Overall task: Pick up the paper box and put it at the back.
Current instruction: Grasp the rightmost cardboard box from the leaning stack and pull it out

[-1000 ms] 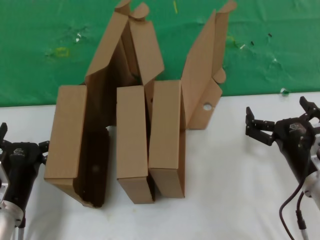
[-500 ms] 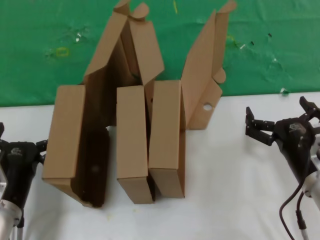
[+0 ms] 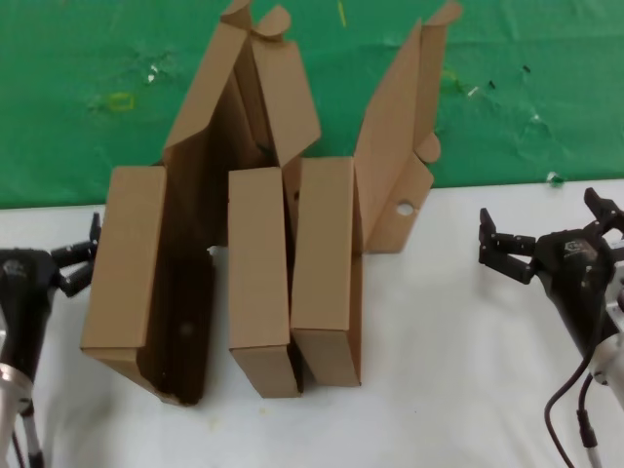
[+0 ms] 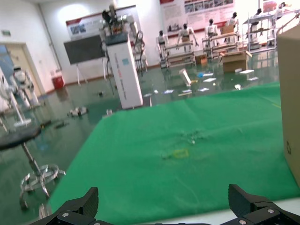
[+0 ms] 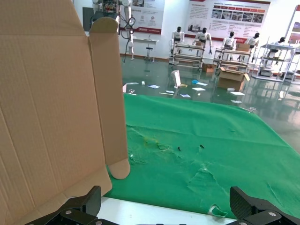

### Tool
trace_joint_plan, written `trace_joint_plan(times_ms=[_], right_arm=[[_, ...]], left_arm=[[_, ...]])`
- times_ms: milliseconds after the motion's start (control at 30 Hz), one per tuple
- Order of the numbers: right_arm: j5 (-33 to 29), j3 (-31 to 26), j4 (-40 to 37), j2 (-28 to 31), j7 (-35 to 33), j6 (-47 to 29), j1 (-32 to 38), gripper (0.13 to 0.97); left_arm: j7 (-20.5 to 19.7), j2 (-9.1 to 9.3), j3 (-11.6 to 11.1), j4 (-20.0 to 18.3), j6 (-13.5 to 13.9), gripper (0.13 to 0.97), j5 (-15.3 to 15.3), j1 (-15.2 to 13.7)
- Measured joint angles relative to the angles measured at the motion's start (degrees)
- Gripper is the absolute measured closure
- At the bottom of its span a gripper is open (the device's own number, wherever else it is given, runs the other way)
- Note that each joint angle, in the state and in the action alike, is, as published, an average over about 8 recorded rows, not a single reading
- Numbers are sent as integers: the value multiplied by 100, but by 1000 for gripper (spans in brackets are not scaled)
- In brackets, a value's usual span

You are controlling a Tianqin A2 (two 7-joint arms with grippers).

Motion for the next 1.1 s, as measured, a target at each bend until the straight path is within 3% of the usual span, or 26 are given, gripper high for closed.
trace_joint_plan(times_ms=[300, 700, 1100], right_arm=[[0, 0, 0, 0, 0, 0, 0, 129], [0, 0, 0, 0, 0, 0, 0, 129], [-1, 0, 0, 0, 2, 0, 0, 129]], left_arm=[[497, 46, -281, -134, 236, 132, -16, -237], [909, -142, -596, -221, 356, 132, -21, -378], [1846, 95, -1235, 8, 943, 132, -429, -342]])
